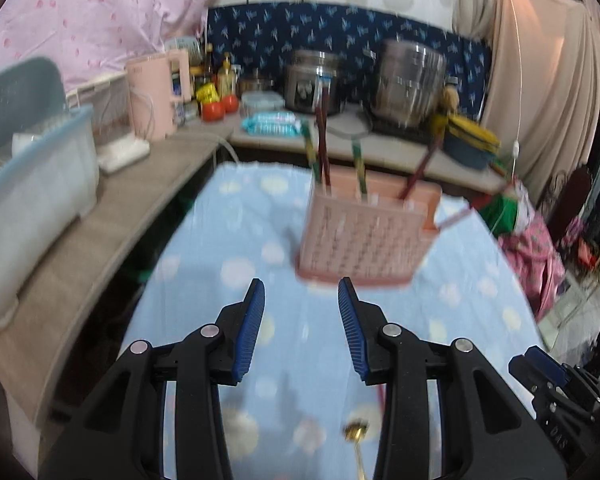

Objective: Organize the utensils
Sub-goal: 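Move both open tools back to the gold spoon and last red chopstick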

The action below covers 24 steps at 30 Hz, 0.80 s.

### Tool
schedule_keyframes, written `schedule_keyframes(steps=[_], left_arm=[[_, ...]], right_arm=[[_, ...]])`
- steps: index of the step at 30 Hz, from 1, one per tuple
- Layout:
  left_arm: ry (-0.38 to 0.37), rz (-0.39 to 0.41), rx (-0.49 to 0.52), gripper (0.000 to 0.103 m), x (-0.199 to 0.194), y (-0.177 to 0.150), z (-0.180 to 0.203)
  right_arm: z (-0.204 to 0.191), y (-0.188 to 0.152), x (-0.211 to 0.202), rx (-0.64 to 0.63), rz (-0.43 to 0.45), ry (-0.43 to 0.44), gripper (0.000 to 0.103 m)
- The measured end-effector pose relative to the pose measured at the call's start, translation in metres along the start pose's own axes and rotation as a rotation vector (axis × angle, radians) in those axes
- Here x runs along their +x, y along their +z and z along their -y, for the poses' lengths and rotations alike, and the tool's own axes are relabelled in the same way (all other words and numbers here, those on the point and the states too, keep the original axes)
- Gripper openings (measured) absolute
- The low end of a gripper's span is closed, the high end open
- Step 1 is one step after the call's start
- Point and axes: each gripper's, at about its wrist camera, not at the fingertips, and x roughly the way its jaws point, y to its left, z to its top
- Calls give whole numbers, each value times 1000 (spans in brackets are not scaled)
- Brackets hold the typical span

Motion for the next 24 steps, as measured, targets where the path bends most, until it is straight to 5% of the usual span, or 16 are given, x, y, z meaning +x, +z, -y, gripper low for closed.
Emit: schedule_keyframes(steps=[11, 24], left_arm=[[15, -188, 7, 36, 10, -94, -7], [28, -275, 22, 36, 12, -140, -3]], right_arm=[[-20, -103, 6, -52, -206, 26, 31], [-48, -148, 18, -155, -294, 68, 28]])
